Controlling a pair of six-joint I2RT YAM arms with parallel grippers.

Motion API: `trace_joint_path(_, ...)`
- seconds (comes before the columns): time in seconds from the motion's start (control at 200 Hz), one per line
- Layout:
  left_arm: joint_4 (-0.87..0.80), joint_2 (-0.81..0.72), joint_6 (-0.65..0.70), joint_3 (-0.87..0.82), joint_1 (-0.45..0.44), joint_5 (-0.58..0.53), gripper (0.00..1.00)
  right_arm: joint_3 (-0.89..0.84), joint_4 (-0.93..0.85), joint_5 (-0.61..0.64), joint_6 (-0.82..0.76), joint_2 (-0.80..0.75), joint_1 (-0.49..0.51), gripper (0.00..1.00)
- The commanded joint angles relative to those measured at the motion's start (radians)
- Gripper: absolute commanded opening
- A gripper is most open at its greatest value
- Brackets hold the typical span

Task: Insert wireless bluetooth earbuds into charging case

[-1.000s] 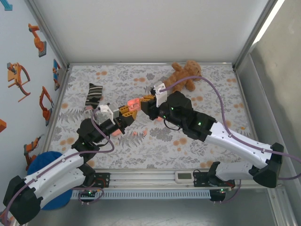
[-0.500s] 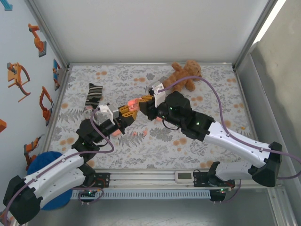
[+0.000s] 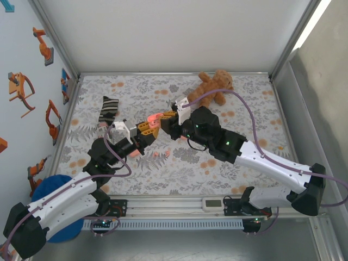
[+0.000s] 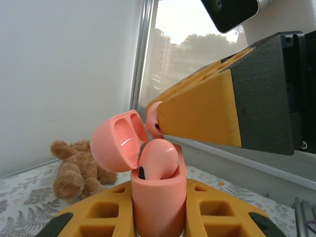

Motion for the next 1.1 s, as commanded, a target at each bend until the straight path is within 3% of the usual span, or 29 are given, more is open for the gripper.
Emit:
trace_joint_path(0.0, 0.057, -0.007, -0.019, 0.028, -0.006, 0.002, 0.0, -0.019, 0.031, -0.014, 0.014, -0.013, 0.0, 0.21)
trace_joint_path(0.546, 0.059, -0.003, -0.022, 0.028, -0.01, -0.008, 0.0, -0.033, 0.032, -0.037, 0.014, -0.03, 0.0, 0.26)
trace_joint_path(1.097, 0.069, 0.029, -0.022, 0.026, -0.011, -0.012, 0.0, 0.031, -0.016, 0.006, -0.025, -0.061, 0.0, 0.51)
